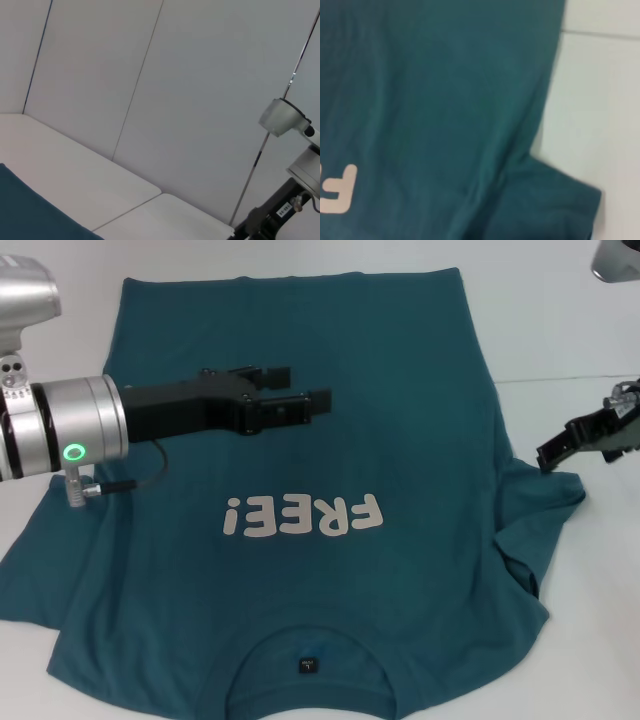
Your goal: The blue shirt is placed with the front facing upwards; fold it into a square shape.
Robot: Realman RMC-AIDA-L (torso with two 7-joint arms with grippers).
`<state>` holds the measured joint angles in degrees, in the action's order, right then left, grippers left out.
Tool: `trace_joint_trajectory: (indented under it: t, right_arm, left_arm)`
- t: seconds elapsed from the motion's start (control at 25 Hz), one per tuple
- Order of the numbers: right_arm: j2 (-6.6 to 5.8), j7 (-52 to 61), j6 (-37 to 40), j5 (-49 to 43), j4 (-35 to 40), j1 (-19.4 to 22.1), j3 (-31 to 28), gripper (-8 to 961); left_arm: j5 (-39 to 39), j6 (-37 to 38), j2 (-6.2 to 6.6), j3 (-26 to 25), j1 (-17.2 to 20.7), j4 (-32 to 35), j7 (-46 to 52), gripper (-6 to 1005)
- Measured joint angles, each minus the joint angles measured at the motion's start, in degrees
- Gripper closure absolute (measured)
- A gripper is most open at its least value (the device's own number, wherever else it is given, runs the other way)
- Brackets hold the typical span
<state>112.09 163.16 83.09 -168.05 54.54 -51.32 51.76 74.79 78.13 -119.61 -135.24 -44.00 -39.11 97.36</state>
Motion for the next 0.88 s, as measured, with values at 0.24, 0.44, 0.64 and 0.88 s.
trace_joint_trajectory:
  t: [0.24,0.44,0.64,0.88]
  right_arm:
    - [-0.21,3.0,0.4,0.0,-0.8,1.0,1.1,23]
    - [-0.18,6.7,-1.8,0.1,-5.3,0.6,1.2,26]
    - [0.01,9.1,-3.5,0.1,-9.6,-0.9,1.2,27]
    - [-0.01,9.2,-4.3,0.1,-10.6,-1.6,0.9,26]
  left_arm:
    - [0.2,0.1,0.00,0.0,0.0,0.0,0.4,154]
    - [0.7,-0.1,0.22,0.0,0.1,-0.4,2.0,154]
    - [0.8,-0.2,0.94,0.0,-0.1,0.0,2.0,154]
    - [0.8,0.2,1.01,0.3,-0.3,-0.1,2.0,154]
